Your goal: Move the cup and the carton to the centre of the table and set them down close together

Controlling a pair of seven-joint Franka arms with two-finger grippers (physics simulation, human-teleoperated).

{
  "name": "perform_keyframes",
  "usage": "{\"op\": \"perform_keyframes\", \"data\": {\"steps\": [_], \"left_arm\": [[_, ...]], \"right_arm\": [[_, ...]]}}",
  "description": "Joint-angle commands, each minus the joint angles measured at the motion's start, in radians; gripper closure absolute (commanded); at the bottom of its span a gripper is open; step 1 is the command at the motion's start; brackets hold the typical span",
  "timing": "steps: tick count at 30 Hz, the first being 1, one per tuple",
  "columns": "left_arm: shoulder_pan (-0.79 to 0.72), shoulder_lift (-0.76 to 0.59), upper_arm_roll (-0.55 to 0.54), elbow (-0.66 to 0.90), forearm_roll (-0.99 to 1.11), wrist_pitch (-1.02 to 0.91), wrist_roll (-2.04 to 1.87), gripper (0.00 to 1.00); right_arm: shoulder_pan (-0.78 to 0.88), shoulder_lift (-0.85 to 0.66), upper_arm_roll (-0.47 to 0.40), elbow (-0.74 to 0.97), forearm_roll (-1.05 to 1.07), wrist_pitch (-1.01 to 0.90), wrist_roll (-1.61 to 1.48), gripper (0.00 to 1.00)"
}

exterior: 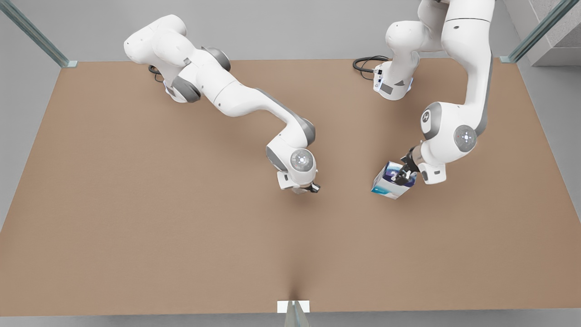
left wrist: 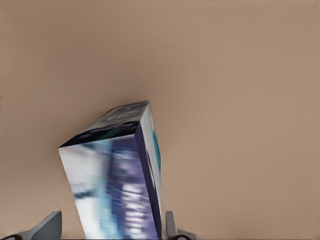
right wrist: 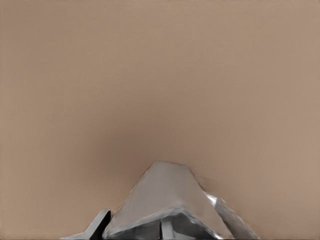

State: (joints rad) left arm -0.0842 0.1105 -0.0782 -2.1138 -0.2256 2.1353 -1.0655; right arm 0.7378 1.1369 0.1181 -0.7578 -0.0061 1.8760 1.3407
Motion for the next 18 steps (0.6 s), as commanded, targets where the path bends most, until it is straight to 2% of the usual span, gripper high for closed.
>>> {"op": "perform_keyframes", "data": {"steps": [1,10,11,12,13,14,16,18], "left_arm": [[0.001,0.001,0.0,0.0,0.0,0.003,-0.001,0.0],[-0.005,0.058,0.0,0.0,0.002,0.061,0.009,0.0],[-0.005,0.06,0.0,0.0,0.002,0.061,0.013,0.0],[-0.005,0.067,0.0,0.002,0.014,0.061,0.013,0.23],[-0.005,0.069,0.0,0.003,0.014,0.061,0.015,0.36],[-0.005,0.075,0.0,0.003,0.014,0.063,0.015,0.45],[-0.005,0.078,0.0,0.005,0.014,0.066,0.022,0.48],[-0.005,0.078,0.002,0.006,0.014,0.066,0.03,0.48]], "right_arm": [[0.0,0.0,0.0,0.0,0.0,0.0,0.0,0.0],[-0.037,-0.055,0.018,0.002,0.012,-0.038,-0.003,0.0],[-0.067,-0.074,0.048,0.003,0.012,-0.054,-0.003,0.0],[-0.107,-0.109,0.077,0.0,0.008,-0.08,-0.018,0.0],[-0.156,-0.147,0.078,-0.005,0.009,-0.098,-0.066,0.0],[-0.222,-0.219,0.078,-0.043,0.008,-0.201,-0.248,0.0],[-0.406,-0.574,0.077,-0.494,0.002,-0.198,-0.664,0.0],[-0.609,-0.828,0.077,-0.771,0.0,-0.224,-1.02,0.0]]}}
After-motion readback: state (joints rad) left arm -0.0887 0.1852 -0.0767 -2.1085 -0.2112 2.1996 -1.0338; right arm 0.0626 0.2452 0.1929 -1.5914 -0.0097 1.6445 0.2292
